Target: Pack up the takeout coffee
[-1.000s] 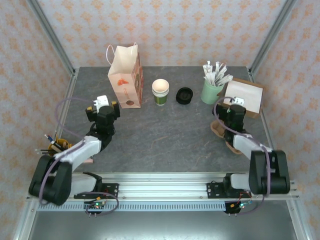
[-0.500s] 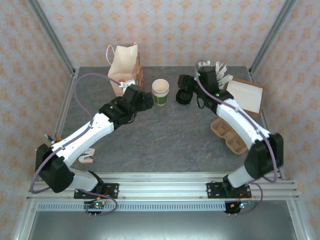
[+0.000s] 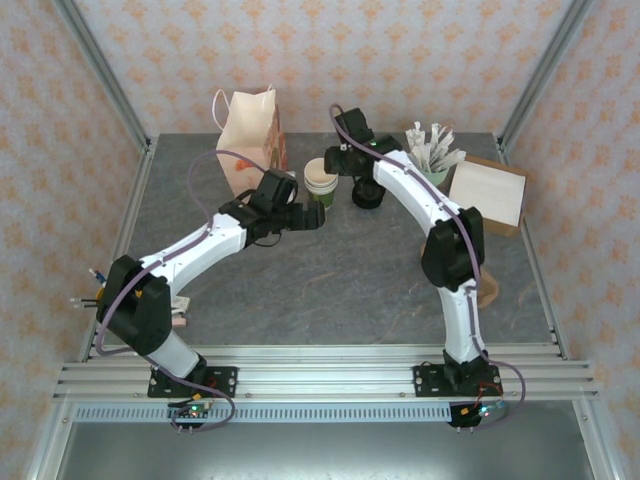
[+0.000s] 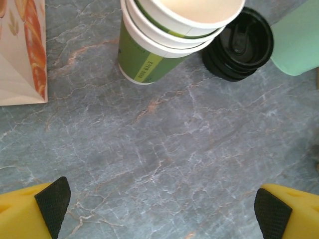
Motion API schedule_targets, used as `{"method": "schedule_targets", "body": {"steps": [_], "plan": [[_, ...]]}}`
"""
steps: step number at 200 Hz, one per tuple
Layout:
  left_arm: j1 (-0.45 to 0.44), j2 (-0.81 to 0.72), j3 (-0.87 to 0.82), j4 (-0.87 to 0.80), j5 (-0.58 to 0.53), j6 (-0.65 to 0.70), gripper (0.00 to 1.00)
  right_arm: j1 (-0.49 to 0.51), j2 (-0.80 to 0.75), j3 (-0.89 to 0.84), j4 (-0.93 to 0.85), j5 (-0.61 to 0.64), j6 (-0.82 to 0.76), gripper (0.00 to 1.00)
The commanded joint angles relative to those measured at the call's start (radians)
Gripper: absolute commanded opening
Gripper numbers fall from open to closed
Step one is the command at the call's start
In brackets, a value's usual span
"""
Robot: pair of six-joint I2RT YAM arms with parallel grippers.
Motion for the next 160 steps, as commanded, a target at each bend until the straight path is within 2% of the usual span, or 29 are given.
{"method": "schedule_targets", "body": {"steps": [1,51,69,108,160], "plan": [[0.003,-0.007,-0.021,0.069,-0.059,0.05,1.0,0.017,0.035,0.089,-0.119,0.058,-0.018,0.47],[0.003,0.071,-0.013,0.093,-0.099,0.094,1.0,0.018,0.099,0.148,-0.143,0.056,-0.011,0.43],[0.005,0.092,0.002,0.102,-0.109,0.105,1.0,0.02,0.111,0.159,-0.148,0.049,-0.01,0.34],[0.005,0.137,0.03,0.103,-0.113,0.119,1.0,0.019,0.135,0.191,-0.152,0.042,-0.011,0.29],[0.005,0.161,0.025,0.12,-0.08,0.136,1.0,0.021,0.15,0.222,-0.169,0.056,-0.02,0.14]]}}
